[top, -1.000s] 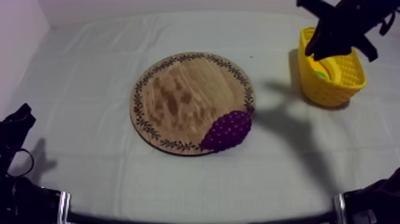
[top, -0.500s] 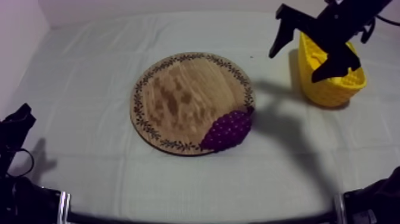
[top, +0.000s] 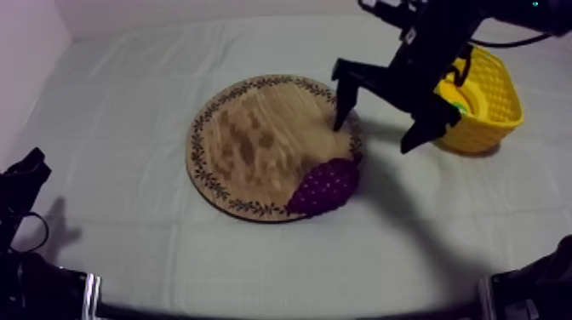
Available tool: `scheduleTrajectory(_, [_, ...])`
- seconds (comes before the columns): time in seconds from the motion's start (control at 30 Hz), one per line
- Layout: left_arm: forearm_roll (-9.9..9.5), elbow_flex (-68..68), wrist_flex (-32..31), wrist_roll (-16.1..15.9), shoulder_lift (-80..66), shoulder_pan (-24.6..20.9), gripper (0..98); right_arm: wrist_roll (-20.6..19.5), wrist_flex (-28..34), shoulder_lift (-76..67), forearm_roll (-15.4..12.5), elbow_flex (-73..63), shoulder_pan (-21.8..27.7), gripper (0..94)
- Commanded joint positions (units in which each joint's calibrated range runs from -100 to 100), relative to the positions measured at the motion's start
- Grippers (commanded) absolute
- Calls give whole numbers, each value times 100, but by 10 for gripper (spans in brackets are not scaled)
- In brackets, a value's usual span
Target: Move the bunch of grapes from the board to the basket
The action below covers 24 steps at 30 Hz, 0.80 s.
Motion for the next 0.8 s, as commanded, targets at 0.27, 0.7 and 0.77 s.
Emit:
scheduleTrajectory(0.27, [1,4,3,0,3,-1,0,9,-6,956,-37,-235,-74,831])
scheduleTrajectory(0.7, [1,4,3,0,3,-1,0,-41,-154,1809,-14,-537,-381,818])
scheduleTrajectory(0.77, [1,4,3,0,3,-1,0,-45,-157,1965,-14,-598,-384,819])
